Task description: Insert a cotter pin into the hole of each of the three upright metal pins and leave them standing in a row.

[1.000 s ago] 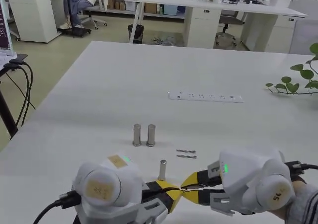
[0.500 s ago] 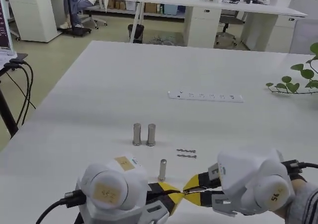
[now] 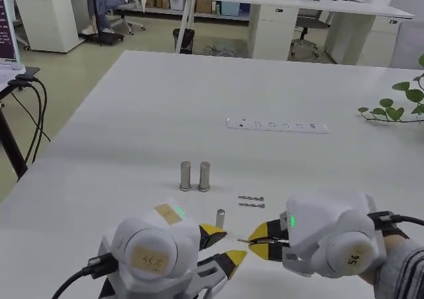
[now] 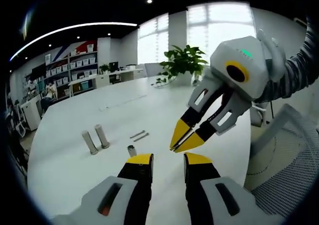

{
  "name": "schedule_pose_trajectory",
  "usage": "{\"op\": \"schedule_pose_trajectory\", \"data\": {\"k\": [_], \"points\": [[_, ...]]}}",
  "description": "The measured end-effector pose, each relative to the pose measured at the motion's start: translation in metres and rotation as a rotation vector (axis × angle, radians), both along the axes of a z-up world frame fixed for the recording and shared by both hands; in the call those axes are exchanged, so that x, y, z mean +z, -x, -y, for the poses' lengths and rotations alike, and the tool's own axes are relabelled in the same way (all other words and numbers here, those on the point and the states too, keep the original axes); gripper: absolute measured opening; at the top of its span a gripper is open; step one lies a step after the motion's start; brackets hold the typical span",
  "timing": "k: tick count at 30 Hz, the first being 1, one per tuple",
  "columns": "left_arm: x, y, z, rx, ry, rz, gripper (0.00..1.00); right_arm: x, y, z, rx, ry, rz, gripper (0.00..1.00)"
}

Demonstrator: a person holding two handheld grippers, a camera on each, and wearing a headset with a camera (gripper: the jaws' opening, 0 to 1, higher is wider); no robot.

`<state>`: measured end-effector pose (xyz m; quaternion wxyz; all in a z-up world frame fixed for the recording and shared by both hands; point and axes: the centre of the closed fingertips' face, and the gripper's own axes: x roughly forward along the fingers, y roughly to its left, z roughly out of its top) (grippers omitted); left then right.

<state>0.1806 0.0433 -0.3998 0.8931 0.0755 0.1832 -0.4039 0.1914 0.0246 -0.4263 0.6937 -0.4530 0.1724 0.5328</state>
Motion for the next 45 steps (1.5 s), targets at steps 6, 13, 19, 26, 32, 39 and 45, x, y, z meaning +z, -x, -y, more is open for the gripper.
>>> {"op": "schedule_pose_trajectory", "data": {"k": [6, 13, 19, 26, 32, 39, 45], "points": [[0.003, -0.008, -0.008, 0.053, -0.001, 0.025, 0.30, -0.004, -0.019, 0.002, -0.066, 0.023, 0.018, 0.00], [0.004, -0.017, -0.019, 0.120, 0.001, 0.043, 0.31, -0.008, -0.034, 0.000, -0.119, 0.030, 0.013, 0.00], [-0.001, -0.025, -0.030, 0.196, 0.032, 0.001, 0.33, -0.014, -0.042, -0.001, -0.155, 0.027, -0.002, 0.00], [-0.010, -0.037, -0.039, 0.238, 0.029, -0.029, 0.31, -0.018, -0.051, -0.002, -0.176, 0.025, -0.018, 0.00], [-0.020, -0.049, -0.034, 0.243, -0.005, -0.044, 0.30, -0.020, -0.060, -0.001, -0.200, 0.031, -0.021, 0.00], [-0.036, -0.064, -0.027, 0.250, -0.028, -0.060, 0.27, -0.028, -0.064, 0.000, -0.222, 0.046, -0.031, 0.00], [-0.047, -0.071, -0.024, 0.248, -0.030, -0.075, 0.25, -0.035, -0.067, -0.001, -0.227, 0.060, -0.044, 0.00]]}}
